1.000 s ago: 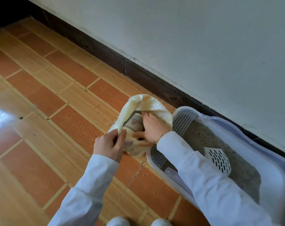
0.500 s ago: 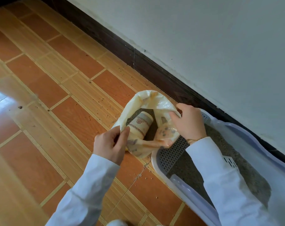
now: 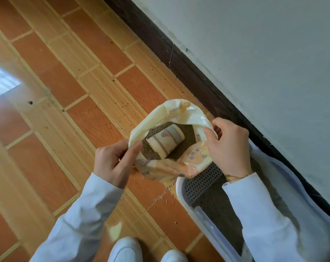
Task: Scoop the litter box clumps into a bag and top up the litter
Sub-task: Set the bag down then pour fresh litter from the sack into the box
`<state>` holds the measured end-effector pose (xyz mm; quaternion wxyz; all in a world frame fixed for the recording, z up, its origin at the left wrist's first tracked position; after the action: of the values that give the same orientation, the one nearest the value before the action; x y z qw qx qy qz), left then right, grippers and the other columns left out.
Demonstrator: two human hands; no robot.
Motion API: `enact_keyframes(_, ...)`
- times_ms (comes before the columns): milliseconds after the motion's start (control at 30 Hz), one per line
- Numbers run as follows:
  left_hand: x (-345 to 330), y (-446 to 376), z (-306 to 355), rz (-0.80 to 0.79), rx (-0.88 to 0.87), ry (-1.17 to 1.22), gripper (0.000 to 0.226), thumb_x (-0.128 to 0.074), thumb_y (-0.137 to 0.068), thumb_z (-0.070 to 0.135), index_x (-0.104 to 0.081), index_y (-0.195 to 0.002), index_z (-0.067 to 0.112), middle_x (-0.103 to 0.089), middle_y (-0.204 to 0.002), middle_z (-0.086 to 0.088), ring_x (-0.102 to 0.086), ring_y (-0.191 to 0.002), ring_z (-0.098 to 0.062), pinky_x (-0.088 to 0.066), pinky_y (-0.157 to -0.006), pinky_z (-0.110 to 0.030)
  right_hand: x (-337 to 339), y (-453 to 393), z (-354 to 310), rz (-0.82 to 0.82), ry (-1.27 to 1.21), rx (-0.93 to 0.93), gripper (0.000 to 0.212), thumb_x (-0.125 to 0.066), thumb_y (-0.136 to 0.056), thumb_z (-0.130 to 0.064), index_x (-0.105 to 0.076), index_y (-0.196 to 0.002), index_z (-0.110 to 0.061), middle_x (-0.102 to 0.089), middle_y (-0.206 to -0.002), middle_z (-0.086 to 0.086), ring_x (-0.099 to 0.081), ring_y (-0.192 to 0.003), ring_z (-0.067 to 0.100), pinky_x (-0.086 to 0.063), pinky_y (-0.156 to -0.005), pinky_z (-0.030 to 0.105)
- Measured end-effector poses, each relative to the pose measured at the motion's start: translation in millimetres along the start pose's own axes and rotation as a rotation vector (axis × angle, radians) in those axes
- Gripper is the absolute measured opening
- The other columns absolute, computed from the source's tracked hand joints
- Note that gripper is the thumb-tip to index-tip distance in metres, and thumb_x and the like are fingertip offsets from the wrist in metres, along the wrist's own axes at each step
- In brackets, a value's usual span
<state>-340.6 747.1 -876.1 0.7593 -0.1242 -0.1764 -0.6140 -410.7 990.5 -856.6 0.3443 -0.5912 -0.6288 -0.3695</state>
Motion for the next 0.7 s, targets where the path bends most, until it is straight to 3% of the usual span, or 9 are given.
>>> enact_keyframes(100, 26, 14, 26, -0.002, 0.058, -0.015, 0.046, -0.052, -0.084, 0.042, -0.055, -0.057, 0.006, -0.033, -0.046, 0.003, -0.025, -0.043, -0.007, -0.021, -0.043, -0.023, 30, 13, -25, -0.039, 0.001, 0.018, 0.007, -0.063, -0.089, -0.018, -0.063, -0.085, -0.012, -0.057, -0.075, -0.007, -0.053, -0.064, 0.0, -0.031, -0.055, 0.005)
enact_keyframes(267, 95, 39, 107, 0.048, 0.167, 0.001, 0.049, -0.052, -0.081, 0.045, -0.054, -0.055, 0.003, -0.027, -0.043, 0.006, -0.022, -0.044, -0.01, -0.018, -0.043, -0.023, 108, 35, -96, -0.095, -0.005, 0.079, 0.009, -0.064, -0.089, -0.02, -0.064, -0.086, -0.011, -0.059, -0.074, -0.007, -0.052, -0.06, -0.004, -0.033, -0.048, 0.003)
enact_keyframes(367, 145, 58, 176, 0.067, 0.197, 0.005, 0.044, -0.052, -0.08, 0.045, -0.049, -0.051, 0.013, -0.028, -0.042, 0.005, -0.024, -0.043, -0.011, -0.019, -0.043, -0.025, 172, 51, -148, -0.096, -0.031, 0.101, 0.012, -0.066, -0.087, -0.017, -0.063, -0.078, -0.01, -0.054, -0.066, -0.008, -0.047, -0.055, -0.007, -0.037, -0.052, 0.001)
enact_keyframes(467, 201, 79, 252, 0.125, 0.229, 0.038, 0.051, -0.053, -0.078, 0.047, -0.054, -0.053, 0.003, -0.029, -0.043, 0.005, -0.024, -0.044, -0.009, -0.019, -0.044, -0.026, 247, 69, -210, -0.087, -0.074, 0.137, 0.015, -0.069, -0.084, -0.012, -0.061, -0.072, -0.01, -0.048, -0.06, -0.011, -0.043, -0.05, -0.007, -0.037, -0.057, -0.001)
enact_keyframes(533, 238, 93, 305, 0.162, 0.241, 0.057, 0.056, -0.053, -0.077, 0.048, -0.056, -0.057, -0.004, -0.03, -0.044, 0.005, -0.025, -0.044, -0.008, -0.02, -0.044, -0.026, 300, 82, -252, -0.095, -0.114, 0.166, 0.014, -0.069, -0.084, -0.011, -0.061, -0.072, -0.009, -0.045, -0.059, -0.014, -0.043, -0.048, -0.007, -0.036, -0.055, -0.002)
enact_keyframes(700, 325, 122, 432, 0.225, 0.23, 0.072, 0.055, -0.054, -0.076, 0.05, -0.055, -0.052, 0.001, -0.034, -0.042, 0.005, -0.029, -0.042, -0.009, -0.022, -0.044, -0.023, 424, 112, -344, -0.11, -0.168, 0.223, 0.015, -0.07, -0.085, -0.016, -0.062, -0.073, -0.012, -0.053, -0.06, -0.009, -0.051, -0.051, 0.001, -0.037, -0.047, 0.005)
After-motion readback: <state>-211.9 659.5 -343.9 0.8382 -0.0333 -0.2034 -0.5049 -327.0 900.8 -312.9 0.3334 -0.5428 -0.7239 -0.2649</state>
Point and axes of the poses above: each hand's wrist, its own y-axis away from the middle knuckle, its own x-axis out of the back of the hand, z = x × y, the point moved 10 cm from there along -y, towards the middle knuckle
